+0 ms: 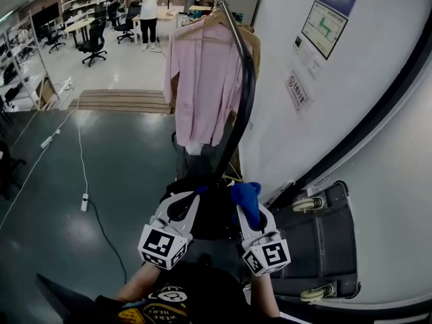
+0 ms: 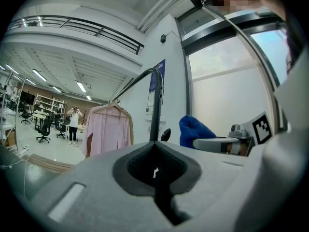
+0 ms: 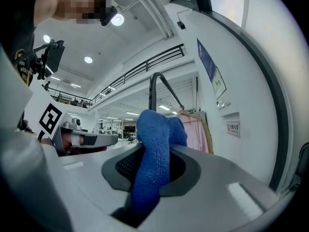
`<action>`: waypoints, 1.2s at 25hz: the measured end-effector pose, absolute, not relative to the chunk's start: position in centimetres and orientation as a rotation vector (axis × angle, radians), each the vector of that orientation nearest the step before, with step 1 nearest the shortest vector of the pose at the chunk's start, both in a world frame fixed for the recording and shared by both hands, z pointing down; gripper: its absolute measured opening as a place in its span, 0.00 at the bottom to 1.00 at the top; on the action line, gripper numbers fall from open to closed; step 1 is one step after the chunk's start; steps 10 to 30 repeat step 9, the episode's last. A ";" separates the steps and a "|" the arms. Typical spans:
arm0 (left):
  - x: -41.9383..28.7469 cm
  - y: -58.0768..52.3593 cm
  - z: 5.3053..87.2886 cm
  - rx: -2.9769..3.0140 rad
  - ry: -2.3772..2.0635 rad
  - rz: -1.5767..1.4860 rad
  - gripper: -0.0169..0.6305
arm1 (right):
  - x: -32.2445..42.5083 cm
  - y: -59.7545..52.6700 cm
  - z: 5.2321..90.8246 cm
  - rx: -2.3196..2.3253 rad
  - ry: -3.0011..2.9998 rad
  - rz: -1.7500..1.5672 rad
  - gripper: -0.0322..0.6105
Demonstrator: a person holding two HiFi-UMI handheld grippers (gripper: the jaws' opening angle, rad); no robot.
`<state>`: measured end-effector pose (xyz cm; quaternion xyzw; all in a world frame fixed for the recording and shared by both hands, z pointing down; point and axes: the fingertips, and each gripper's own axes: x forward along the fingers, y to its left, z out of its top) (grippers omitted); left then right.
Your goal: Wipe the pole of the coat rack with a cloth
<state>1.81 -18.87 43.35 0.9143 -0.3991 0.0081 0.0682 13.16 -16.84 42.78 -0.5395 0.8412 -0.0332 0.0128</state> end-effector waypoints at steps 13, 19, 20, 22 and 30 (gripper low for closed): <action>2.2 -18.8 43.1 2.769 -1.189 0.024 0.03 | 13.1 -16.6 42.7 -1.685 2.608 -0.115 0.17; 2.2 -18.8 43.1 2.769 -1.189 0.024 0.03 | 13.1 -16.6 42.7 -1.685 2.608 -0.115 0.17; 2.2 -18.8 43.1 2.769 -1.189 0.024 0.03 | 13.1 -16.6 42.7 -1.685 2.608 -0.115 0.17; 2.2 -18.8 43.1 2.769 -1.189 0.024 0.03 | 13.1 -16.6 42.7 -1.685 2.608 -0.115 0.17; 2.2 -18.8 43.1 2.769 -1.189 0.024 0.03 | 13.1 -16.6 42.7 -1.685 2.608 -0.115 0.17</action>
